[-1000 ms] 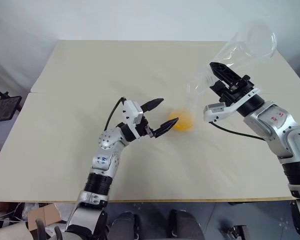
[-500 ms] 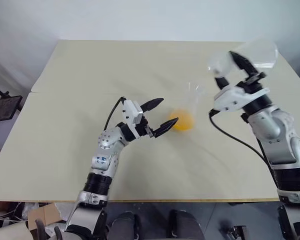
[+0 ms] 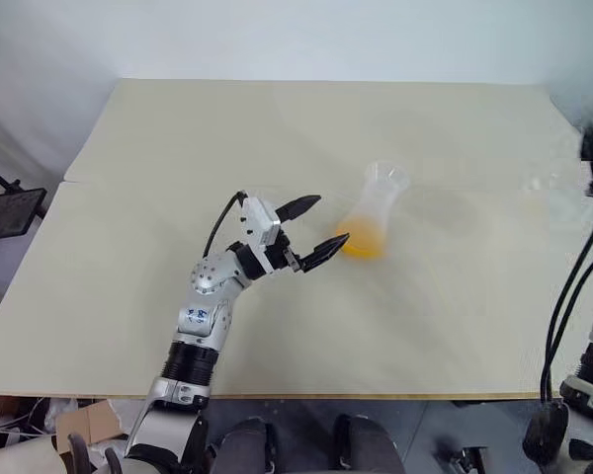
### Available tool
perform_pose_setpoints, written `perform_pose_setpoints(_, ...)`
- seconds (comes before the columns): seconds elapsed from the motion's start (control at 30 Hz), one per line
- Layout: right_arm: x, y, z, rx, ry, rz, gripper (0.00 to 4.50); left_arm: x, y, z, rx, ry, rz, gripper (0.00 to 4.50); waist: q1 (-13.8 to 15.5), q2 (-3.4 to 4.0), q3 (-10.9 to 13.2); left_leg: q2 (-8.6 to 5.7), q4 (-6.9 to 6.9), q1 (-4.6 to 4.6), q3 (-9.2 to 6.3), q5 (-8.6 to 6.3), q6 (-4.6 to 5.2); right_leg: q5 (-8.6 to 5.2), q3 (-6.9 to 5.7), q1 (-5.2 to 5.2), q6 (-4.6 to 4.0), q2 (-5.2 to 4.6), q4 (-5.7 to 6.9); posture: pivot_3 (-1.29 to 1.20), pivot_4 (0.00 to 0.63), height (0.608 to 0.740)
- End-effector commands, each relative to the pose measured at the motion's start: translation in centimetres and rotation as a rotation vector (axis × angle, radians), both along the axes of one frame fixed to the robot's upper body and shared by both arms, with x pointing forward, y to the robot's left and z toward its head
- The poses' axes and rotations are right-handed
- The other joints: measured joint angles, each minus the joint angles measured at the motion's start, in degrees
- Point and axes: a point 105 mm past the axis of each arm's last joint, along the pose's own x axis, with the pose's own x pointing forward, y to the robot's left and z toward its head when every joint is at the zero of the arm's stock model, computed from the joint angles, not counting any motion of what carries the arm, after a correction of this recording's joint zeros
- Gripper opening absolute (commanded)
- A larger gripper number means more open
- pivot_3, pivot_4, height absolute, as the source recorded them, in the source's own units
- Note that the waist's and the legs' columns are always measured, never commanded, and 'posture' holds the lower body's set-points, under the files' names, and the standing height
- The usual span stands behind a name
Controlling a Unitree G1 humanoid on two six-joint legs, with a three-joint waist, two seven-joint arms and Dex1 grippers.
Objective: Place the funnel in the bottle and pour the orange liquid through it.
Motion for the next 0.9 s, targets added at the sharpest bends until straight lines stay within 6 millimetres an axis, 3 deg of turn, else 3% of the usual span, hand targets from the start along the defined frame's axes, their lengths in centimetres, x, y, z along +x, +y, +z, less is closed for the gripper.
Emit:
perform_pose_setpoints(0.03,-0.7,-1.7,-0.8,0.033,0.011,0.008,2.42,-0.4,-0.3,1.0,-0.011,-0.043,-0.012,4.5,-0.1,0.01,0.0,0.0,-0.02,0.0,0.02,0.0,0.0,0.0,0.01,-0.01,0.0,0.0,-0.01,0.0,0.15,0.74)
perform_pose_setpoints(0.27,-0.7,-3.0,-4.1,0.023,0.089,0.0,2.42,-0.5,-0.4,1.0,-0.014,-0.041,-0.012,4.5,-0.2,0.04,0.0,-0.01,-0.04,0.03,0.18,0.01,0.02,0.0,0.12,-0.04,0.0,0.0,-0.06,0.0,0.15,0.74)
perform_pose_setpoints(0.4,-0.9,-3.7,-4.9,0.032,0.095,-0.02,2.42,-0.6,-0.5,1.0,-0.015,-0.04,-0.019,4.5,0.0,0.04,0.0,-0.01,-0.03,0.04,0.16,0.01,0.02,0.0,0.13,-0.03,0.01,0.0,-0.04,0.0,0.15,0.74)
perform_pose_setpoints(0.53,-1.4,-3.8,-5.4,0.029,0.1,-0.029,3.79,-0.6,-0.5,1.0,-0.012,-0.04,-0.02,4.5,0.1,0.04,0.0,-0.01,-0.03,0.04,0.15,0.01,0.02,0.01,0.12,-0.02,0.02,0.0,-0.03,0.0,0.15,0.74)
perform_pose_setpoints(0.6,-1.7,-3.6,-5.2,0.013,0.099,-0.022,4.45,-0.5,-0.4,1.0,-0.009,-0.04,-0.02,4.5,0.2,0.04,0.0,-0.02,-0.03,0.03,0.15,0.02,0.02,0.01,0.13,-0.02,0.02,-0.01,-0.06,0.0,0.15,0.74)
perform_pose_setpoints(0.9,-4.6,-2.1,-1.2,-0.12,0.01,0.01,4.49,-0.5,0.3,0.7,0.005,-0.028,-0.019,4.5,0.3,0.05,0.0,-0.01,-0.03,0.04,0.16,0.01,0.02,0.01,0.16,-0.03,0.02,-0.01,-0.08,0.0,0.15,0.74)
